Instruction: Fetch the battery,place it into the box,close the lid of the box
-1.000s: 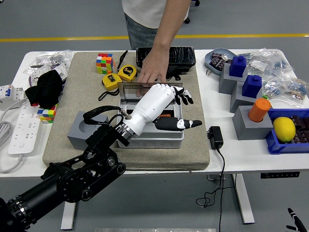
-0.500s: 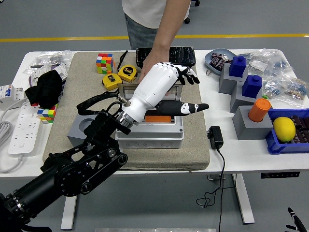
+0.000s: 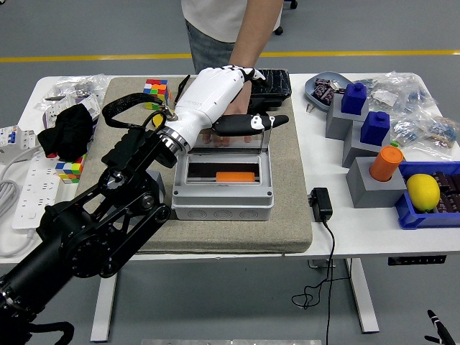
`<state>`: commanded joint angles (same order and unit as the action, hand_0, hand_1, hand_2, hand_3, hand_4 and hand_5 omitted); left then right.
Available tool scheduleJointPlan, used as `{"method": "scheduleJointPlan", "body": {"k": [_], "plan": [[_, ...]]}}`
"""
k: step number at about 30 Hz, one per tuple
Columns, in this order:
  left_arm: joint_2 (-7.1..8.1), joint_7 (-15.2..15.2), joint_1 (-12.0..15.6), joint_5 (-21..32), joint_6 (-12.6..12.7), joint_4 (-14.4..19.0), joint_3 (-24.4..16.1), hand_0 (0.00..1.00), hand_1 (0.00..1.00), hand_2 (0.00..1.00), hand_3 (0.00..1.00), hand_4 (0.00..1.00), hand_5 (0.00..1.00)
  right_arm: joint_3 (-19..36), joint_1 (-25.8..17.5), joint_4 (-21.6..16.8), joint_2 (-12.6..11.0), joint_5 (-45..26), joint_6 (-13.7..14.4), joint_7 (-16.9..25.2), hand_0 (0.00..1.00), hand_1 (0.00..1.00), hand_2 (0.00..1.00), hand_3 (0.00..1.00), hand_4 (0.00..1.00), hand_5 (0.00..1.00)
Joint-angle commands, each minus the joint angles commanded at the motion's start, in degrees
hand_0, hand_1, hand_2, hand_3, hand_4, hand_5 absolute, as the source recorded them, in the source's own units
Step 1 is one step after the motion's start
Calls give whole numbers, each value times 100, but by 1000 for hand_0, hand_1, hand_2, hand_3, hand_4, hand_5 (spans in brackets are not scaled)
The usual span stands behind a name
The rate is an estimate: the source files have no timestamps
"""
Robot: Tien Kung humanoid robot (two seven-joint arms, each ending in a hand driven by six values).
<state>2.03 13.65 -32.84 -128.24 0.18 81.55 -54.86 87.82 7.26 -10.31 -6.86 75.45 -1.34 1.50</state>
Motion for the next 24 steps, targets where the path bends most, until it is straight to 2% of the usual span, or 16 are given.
{"method": "scheduleJointPlan", "body": {"k": [3, 6, 11, 12, 17, 18, 23, 24], "plan": [[38, 652, 32, -49, -623, 185, -7, 998, 998, 984, 966, 998, 998, 9, 1, 0, -2, 2, 1, 0, 878, 787, 761, 790, 998, 998], [79, 1128, 43, -70, -1125, 239, 14, 998, 998, 980, 968, 998, 998, 24, -6, 0, -4, 21, 2, -5, 878, 788, 762, 790, 998, 998], [148, 1615, 119, -23, -1809, 414, 53, 998, 998, 980, 968, 998, 998, -1, -8, 0, -6, 2, 0, 1, 878, 788, 762, 790, 998, 998], [165, 1649, 129, -5, -1872, 474, 72, 891, 916, 871, 895, 998, 998, 1, -10, 0, -8, 5, 0, 1, 877, 788, 762, 790, 998, 998], [224, 1811, 155, 93, -2083, 809, 182, 891, 916, 871, 895, 998, 998, 22, -21, 0, -22, 40, 5, -10, 877, 788, 762, 790, 998, 998], [228, 1826, 164, 105, -2094, 860, 197, 780, 840, 811, 855, 998, 998, 16, -18, 0, -23, 33, 4, -8, 877, 787, 762, 790, 998, 998], [243, 1892, 182, 164, -2160, 1015, 255, 780, 840, 811, 855, 998, 998, -8, -9, 0, -26, 19, 0, -1, 877, 787, 762, 790, 998, 998], [247, 1912, 186, 197, -2189, 1021, 263, 740, 821, 797, 838, 998, 998, -6, -10, 0, -26, 21, 0, -1, 877, 787, 762, 791, 998, 998]]}}
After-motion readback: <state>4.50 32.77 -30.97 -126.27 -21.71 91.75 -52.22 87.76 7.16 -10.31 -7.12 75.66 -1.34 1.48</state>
